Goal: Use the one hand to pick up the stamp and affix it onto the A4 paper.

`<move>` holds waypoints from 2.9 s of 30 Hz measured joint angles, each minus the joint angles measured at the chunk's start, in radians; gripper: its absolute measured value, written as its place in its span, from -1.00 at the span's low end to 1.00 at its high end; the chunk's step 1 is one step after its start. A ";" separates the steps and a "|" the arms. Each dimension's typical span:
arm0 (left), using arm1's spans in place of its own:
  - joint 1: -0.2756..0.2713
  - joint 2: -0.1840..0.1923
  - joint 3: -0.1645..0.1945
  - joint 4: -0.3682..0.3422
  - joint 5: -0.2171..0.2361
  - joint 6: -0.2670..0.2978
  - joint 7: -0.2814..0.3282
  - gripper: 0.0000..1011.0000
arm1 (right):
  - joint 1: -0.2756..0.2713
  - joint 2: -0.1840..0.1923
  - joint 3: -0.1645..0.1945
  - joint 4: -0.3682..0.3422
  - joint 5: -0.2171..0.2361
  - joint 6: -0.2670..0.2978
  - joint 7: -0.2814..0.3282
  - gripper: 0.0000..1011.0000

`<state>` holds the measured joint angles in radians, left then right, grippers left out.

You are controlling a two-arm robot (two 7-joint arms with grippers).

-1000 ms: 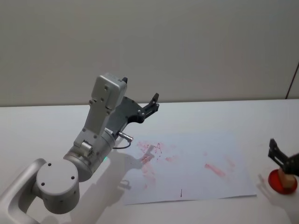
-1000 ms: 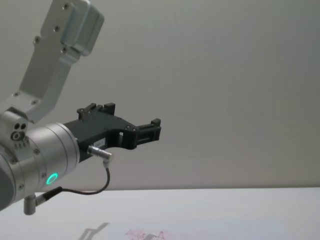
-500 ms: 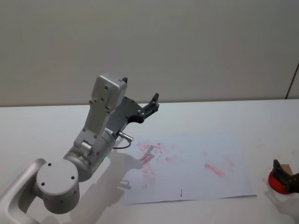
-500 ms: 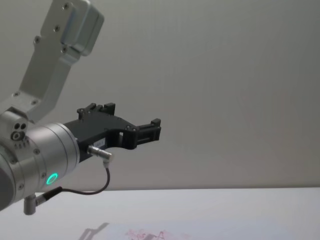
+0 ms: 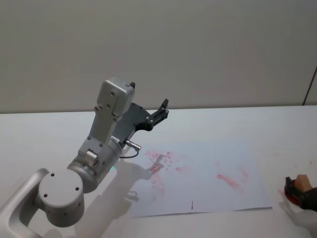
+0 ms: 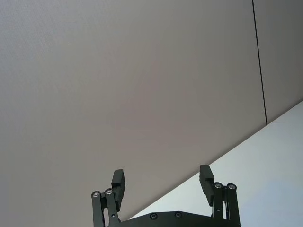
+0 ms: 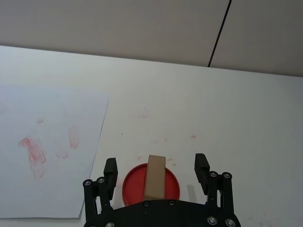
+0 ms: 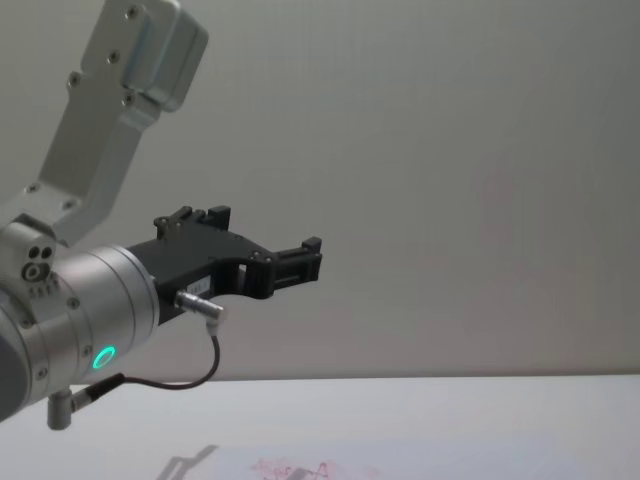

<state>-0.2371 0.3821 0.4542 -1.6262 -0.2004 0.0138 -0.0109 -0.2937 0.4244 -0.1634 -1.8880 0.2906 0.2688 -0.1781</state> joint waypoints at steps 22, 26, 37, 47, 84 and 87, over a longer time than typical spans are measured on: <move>0.000 0.000 0.000 0.000 0.000 0.000 0.000 0.98 | 0.014 -0.043 -0.008 0.033 -0.026 0.061 -0.009 0.60; 0.000 0.000 0.000 0.000 0.000 0.000 0.000 0.98 | 0.015 -0.046 -0.008 0.036 -0.028 0.066 -0.010 0.34; 0.000 0.000 0.000 0.000 0.000 0.000 0.000 0.98 | 0.015 -0.050 -0.009 0.039 -0.031 0.072 -0.013 -0.29; 0.000 0.000 0.000 0.000 0.000 0.000 0.000 0.98 | 0.018 -0.050 -0.009 0.039 -0.045 0.061 0.004 -0.56; 0.000 0.000 0.000 0.000 0.000 0.000 0.000 0.98 | 0.155 -0.098 -0.057 0.049 -0.087 0.117 0.363 -0.56; 0.000 0.000 0.000 0.000 0.000 0.000 0.000 0.98 | 0.167 -0.104 -0.062 0.064 -0.099 0.147 0.372 -0.56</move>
<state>-0.2371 0.3821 0.4542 -1.6262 -0.2004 0.0139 -0.0109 -0.1267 0.3207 -0.2253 -1.8237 0.1918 0.4158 0.1944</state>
